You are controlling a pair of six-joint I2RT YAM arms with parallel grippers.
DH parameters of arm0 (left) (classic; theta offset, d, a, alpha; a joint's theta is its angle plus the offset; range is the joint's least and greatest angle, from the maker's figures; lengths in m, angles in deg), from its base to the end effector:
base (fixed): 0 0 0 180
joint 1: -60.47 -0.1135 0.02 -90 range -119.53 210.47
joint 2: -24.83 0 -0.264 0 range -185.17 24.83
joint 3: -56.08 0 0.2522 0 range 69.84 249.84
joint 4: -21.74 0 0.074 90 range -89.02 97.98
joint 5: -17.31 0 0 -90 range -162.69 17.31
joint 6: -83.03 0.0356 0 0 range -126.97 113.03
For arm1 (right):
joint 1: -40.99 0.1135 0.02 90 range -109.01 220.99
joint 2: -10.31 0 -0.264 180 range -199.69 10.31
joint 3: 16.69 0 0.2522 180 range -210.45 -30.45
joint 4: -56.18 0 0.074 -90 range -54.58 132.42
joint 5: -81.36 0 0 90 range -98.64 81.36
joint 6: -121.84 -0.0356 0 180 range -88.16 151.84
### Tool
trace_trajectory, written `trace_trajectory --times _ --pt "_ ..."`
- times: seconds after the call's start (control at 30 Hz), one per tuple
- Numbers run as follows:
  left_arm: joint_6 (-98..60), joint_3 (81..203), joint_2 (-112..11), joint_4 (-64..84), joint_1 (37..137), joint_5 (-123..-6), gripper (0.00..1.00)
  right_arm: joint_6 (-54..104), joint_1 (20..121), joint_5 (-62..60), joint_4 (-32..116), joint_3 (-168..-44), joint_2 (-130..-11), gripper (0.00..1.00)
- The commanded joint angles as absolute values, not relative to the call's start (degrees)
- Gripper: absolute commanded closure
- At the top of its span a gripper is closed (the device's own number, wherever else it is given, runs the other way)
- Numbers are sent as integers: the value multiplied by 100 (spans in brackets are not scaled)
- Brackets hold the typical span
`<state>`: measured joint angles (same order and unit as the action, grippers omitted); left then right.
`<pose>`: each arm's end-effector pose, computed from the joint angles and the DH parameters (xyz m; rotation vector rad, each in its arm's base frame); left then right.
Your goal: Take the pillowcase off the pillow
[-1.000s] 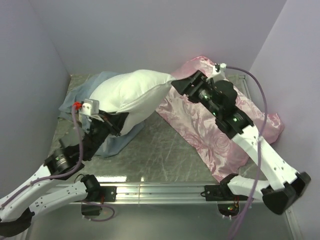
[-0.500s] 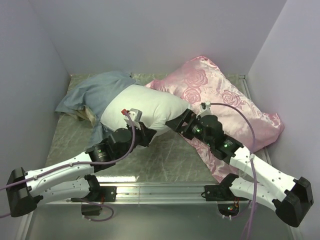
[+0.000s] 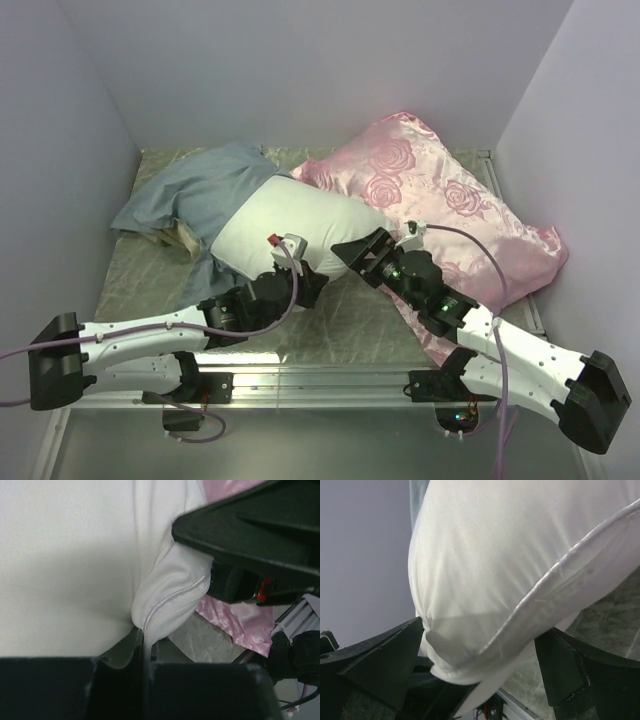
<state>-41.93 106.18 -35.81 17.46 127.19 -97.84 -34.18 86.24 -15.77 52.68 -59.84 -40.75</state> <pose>0.1092 -0.2156 0.2703 0.2020 1.8789 -0.8494 0.1517 0.1468 0.2625 0.4509 1.9071 1.2532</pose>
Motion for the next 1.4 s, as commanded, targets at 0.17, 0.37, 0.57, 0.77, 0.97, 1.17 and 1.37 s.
trace_trajectory --times 0.17,0.37,0.57,0.77,0.97,1.17,1.37 --pt "-4029 10983 -3933 2802 13552 -8833 99 -3285 8669 -1910 6026 -6305 -4601 5" --pt "-3615 11712 -3687 2189 13852 -9201 95 -2715 8660 -2390 4930 -6972 -4595 100" --pt "-3465 12731 -3502 1212 13843 -11227 23 -1853 8371 -3420 3356 -7395 -4137 100" --pt "-4447 13496 -3045 -463 12853 -12673 12 -1334 7756 -3263 3056 -7351 -3978 100" --pt "-5398 13401 -2518 -1311 9681 -11824 9 -1141 7588 -3044 3029 -7361 -4022 100" --pt "-5943 12909 -2965 -1023 5788 -8592 9 -1070 7544 -2728 3020 -7396 -4031 100" --pt "-6699 12065 -3940 111 3824 -6323 10 -1018 7544 -2420 2994 -7536 -4128 100"
